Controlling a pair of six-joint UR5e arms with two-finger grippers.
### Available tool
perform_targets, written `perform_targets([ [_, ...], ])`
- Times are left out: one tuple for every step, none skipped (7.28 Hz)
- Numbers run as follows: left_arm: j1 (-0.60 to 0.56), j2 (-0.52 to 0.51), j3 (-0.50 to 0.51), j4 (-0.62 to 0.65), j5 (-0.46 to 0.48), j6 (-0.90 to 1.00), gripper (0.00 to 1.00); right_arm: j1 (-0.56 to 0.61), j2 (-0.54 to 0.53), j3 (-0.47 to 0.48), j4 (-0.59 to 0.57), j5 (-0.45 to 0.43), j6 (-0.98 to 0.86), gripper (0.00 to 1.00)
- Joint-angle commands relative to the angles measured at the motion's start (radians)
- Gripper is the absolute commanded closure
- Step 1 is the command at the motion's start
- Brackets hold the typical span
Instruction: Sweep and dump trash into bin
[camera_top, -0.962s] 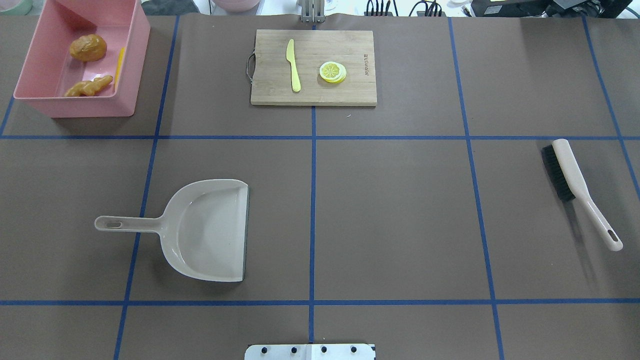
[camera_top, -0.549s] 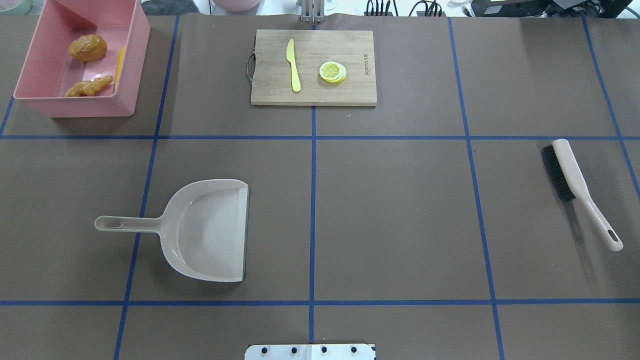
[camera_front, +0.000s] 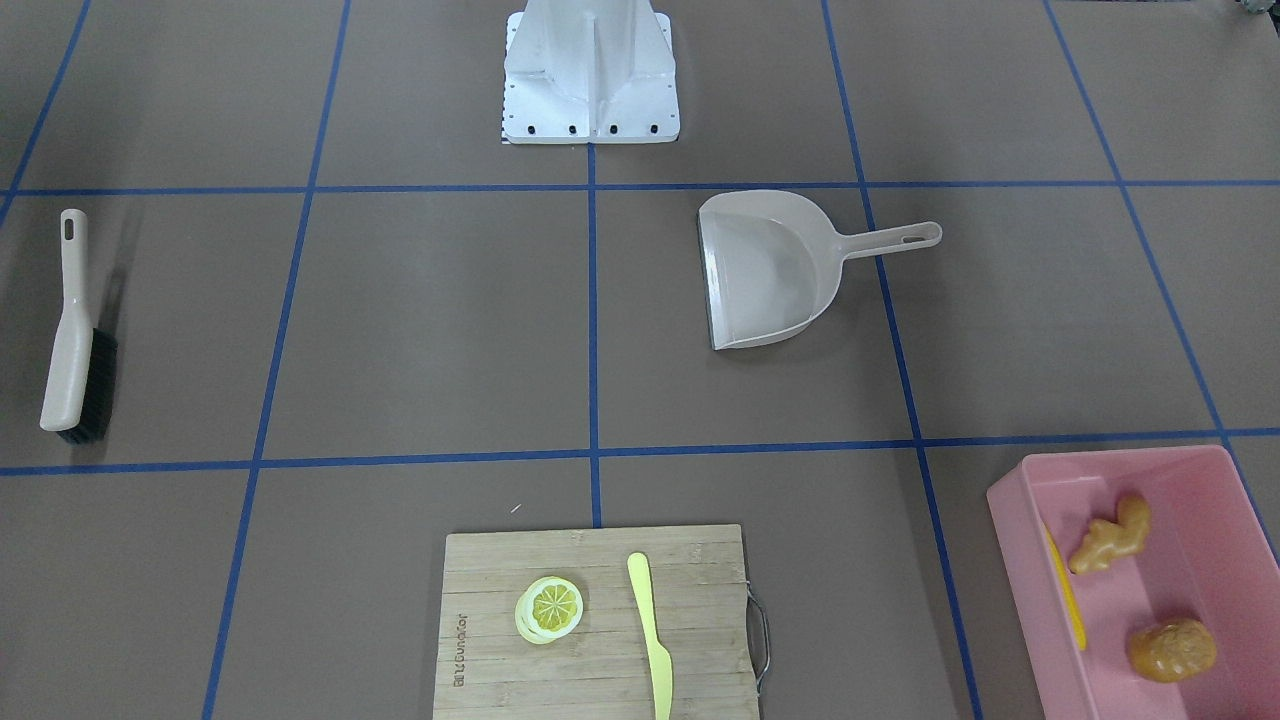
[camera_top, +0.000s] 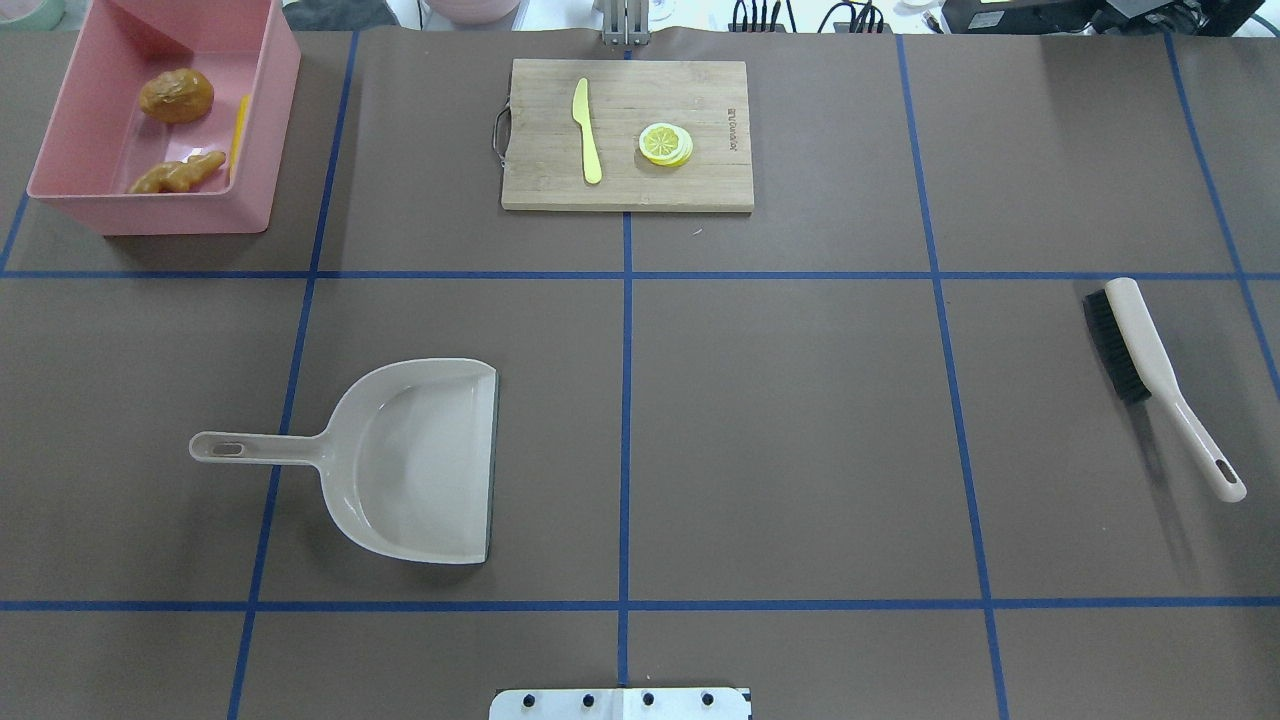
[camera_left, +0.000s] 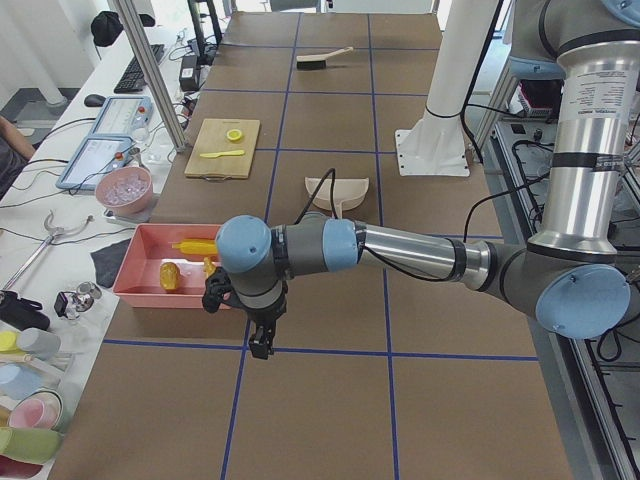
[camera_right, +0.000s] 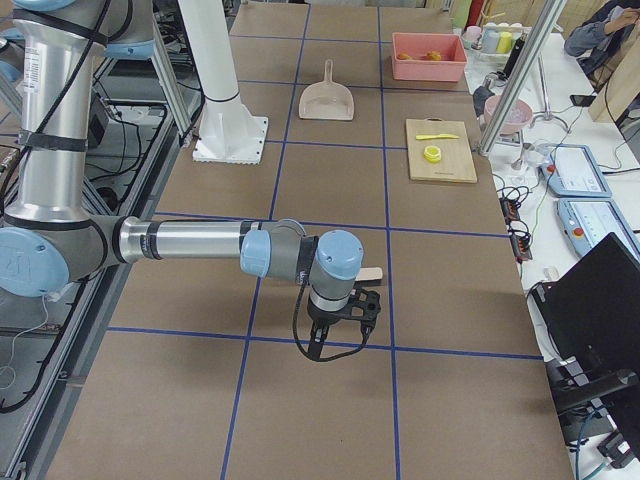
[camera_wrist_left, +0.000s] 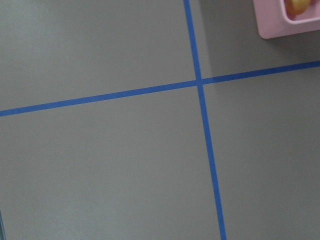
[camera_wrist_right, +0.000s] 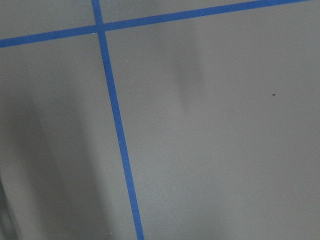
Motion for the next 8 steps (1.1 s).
perform_targets([
  [-0.001, 0.032, 0.102, -0.261, -0.003, -0.13, 0.02, 0.0, 0.0, -0.001, 0.006, 0.003, 0.0, 0.0],
  [0.002, 0.035, 0.099, -0.306, -0.004, -0.261, 0.02, 0.0, 0.0, 0.0, 0.008, 0.003, -0.005, 0.0],
  [0.036, 0.029, 0.095, -0.306, -0.033, -0.269, 0.02, 0.0, 0.0, -0.004, 0.008, 0.001, -0.003, 0.0],
  [0.092, 0.031, 0.069, -0.305, -0.04, -0.289, 0.02, 0.0, 0.0, -0.003, 0.008, 0.001, -0.002, 0.0],
  [0.151, 0.017, 0.067, -0.306, -0.038, -0.355, 0.02, 0.0, 0.001, -0.003, 0.011, 0.001, 0.0, 0.0],
  [0.156, 0.014, 0.067, -0.314, -0.038, -0.362, 0.02, -0.003, 0.001, -0.009, 0.023, 0.0, 0.002, 0.0],
  [0.156, 0.015, 0.067, -0.34, -0.038, -0.352, 0.02, -0.008, 0.001, -0.008, 0.023, 0.0, 0.0, 0.0],
  [0.154, 0.027, 0.059, -0.342, -0.038, -0.349, 0.02, -0.008, 0.001, -0.008, 0.023, 0.0, -0.003, 0.0],
])
